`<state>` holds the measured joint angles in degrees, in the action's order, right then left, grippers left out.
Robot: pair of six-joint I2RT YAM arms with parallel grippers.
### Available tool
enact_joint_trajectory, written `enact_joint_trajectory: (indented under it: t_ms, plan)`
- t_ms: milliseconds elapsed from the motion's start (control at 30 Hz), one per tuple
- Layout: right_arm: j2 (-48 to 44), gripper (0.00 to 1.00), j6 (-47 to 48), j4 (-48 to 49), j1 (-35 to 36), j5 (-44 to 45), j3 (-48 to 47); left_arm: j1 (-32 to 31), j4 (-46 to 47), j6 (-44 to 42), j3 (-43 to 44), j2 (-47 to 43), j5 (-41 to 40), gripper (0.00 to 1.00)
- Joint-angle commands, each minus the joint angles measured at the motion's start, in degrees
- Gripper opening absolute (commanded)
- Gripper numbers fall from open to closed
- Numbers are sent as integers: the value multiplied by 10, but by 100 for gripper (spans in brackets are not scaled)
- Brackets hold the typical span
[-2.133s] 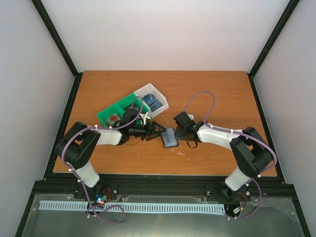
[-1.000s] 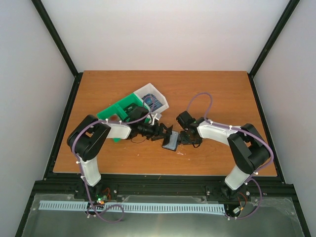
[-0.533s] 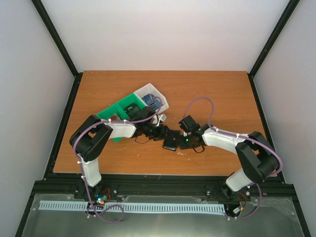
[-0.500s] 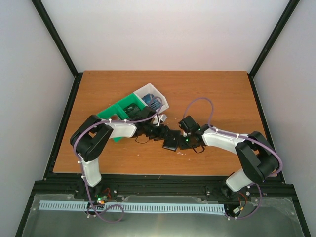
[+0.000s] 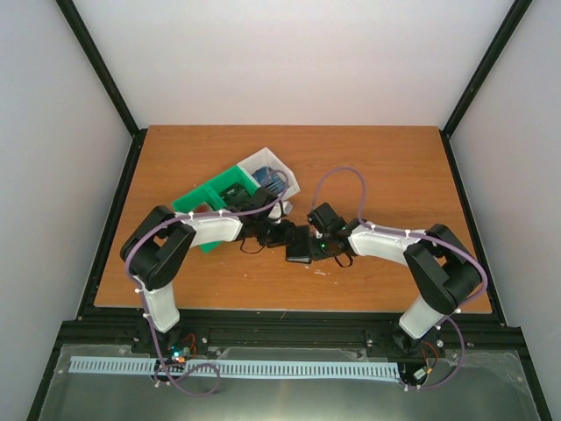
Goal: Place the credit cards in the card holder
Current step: Close the card holder at the center of the board.
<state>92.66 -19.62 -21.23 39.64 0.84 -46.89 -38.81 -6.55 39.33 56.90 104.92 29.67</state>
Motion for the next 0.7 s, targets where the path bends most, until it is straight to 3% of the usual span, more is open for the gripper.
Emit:
enact_joint_trajectory:
  t_ms: [0, 167, 400, 667]
  plan:
    - [27, 38, 10, 47, 9, -3, -1, -7, -61, -11, 11, -25, -63, 50]
    - [33, 31, -38, 69, 11, 57, -4, -7, -64, -10, 7, -8, -67, 50]
    - [49, 28, -132, 106, 10, 161, -3, -7, -90, -15, 7, 35, -101, 44]
    - [47, 28, -217, 57, -22, 206, -37, -8, -112, -21, -3, 60, -131, 41]
